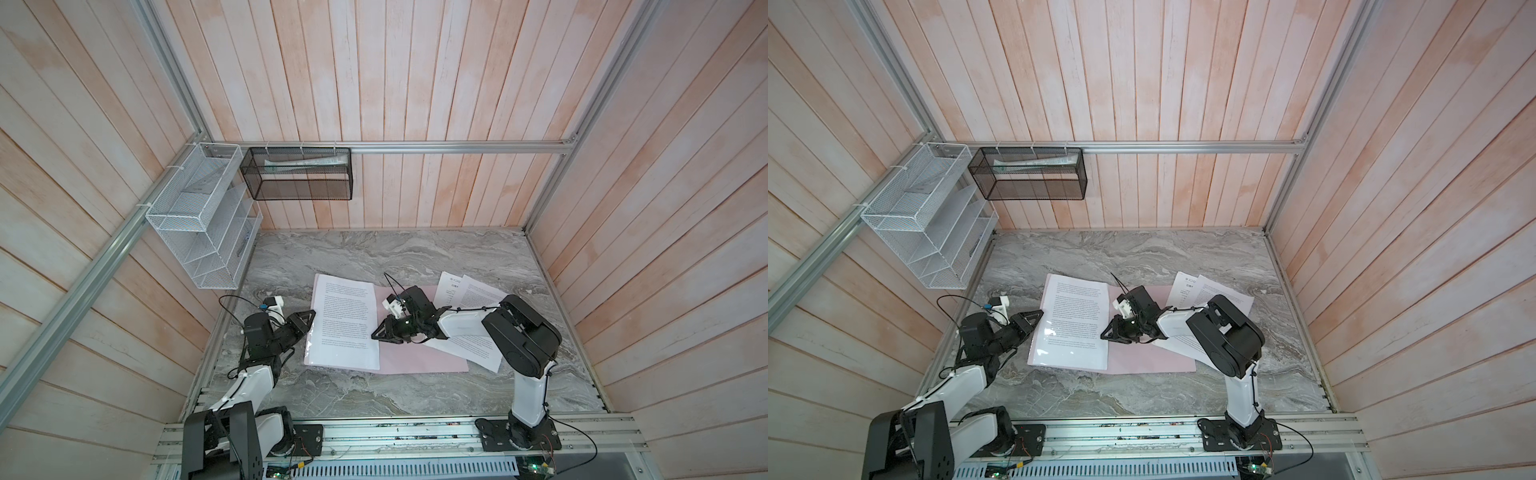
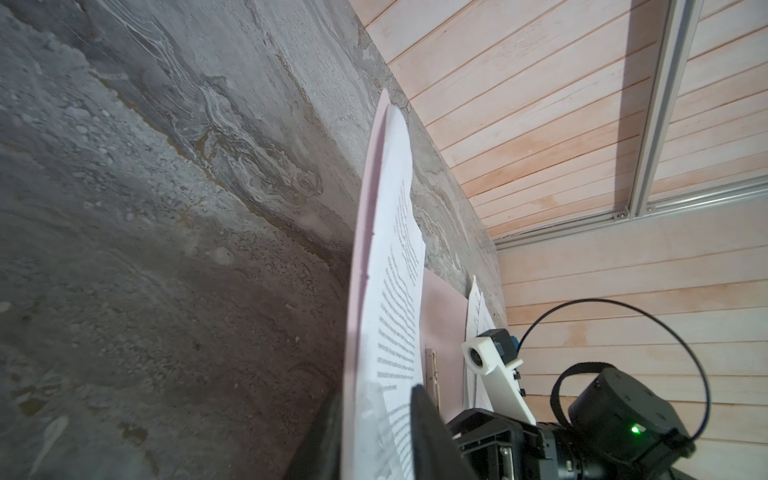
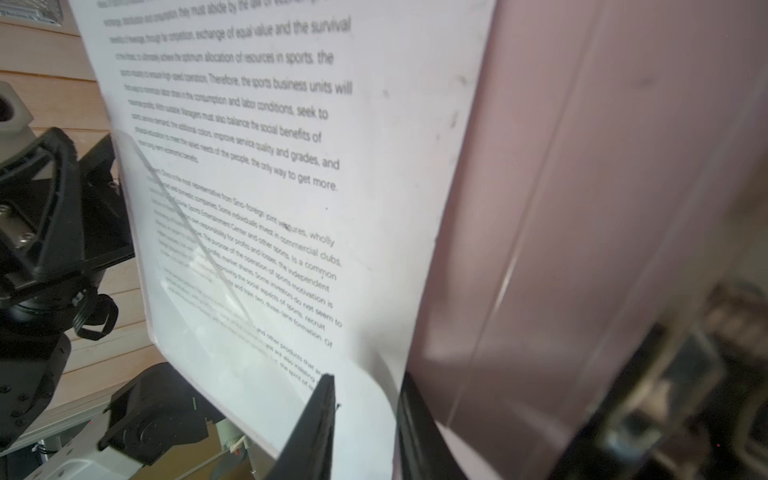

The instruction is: Put the files into the folder

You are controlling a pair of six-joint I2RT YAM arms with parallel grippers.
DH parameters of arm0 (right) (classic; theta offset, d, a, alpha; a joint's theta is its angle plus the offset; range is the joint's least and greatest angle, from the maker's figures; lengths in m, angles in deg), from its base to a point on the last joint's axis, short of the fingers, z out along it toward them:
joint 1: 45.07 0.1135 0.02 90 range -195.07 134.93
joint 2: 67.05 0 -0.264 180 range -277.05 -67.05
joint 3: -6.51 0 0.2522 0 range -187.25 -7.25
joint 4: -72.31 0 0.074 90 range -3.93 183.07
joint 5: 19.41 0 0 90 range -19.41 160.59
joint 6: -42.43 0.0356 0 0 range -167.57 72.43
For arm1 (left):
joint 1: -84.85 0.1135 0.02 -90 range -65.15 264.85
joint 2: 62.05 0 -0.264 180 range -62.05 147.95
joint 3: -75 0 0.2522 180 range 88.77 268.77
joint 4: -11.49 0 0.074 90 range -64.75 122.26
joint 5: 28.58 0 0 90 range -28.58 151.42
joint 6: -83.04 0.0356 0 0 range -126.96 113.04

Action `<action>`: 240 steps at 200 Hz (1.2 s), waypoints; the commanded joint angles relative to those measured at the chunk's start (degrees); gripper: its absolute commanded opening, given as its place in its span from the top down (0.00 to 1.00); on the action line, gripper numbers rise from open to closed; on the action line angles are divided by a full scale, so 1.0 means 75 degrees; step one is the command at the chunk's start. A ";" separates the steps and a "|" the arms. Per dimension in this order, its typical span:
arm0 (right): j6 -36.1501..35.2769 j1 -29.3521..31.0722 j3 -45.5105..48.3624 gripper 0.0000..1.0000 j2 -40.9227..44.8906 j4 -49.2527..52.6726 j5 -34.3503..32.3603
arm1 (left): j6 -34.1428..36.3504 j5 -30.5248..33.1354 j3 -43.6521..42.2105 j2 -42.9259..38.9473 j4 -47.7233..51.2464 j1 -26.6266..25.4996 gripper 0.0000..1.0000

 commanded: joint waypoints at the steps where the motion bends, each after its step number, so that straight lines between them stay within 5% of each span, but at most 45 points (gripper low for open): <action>1: -0.0111 -0.0001 -0.0169 0.75 -0.0390 0.0198 -0.0090 | 0.0077 -0.0204 0.0166 -0.0128 -0.0019 -0.0020 0.52; 85: 0.0106 0.0029 -0.0115 0.79 -0.0667 -0.0199 0.0114 | 0.0173 -0.0602 0.0077 0.0351 -0.0332 -0.0147 0.56; 105: 0.0158 0.0029 -0.0047 0.79 -0.0683 -0.0310 0.0129 | 0.0221 -0.0627 0.0048 0.0460 -0.0376 -0.0209 0.63; 127: 0.0217 0.0038 0.0006 0.80 -0.0729 -0.0415 0.0187 | 0.0222 -0.0719 0.0047 0.0570 -0.0434 -0.0217 0.84; 172: 0.0201 0.0020 0.0084 0.80 -0.0558 -0.0457 0.0158 | 0.0300 -0.0443 0.0190 0.0272 0.0021 -0.0222 1.00; 240: -0.0264 -0.0293 -0.0139 0.69 0.0282 0.0313 0.0139 | 0.0896 -0.0020 0.0560 -0.0399 0.1284 -0.0227 1.00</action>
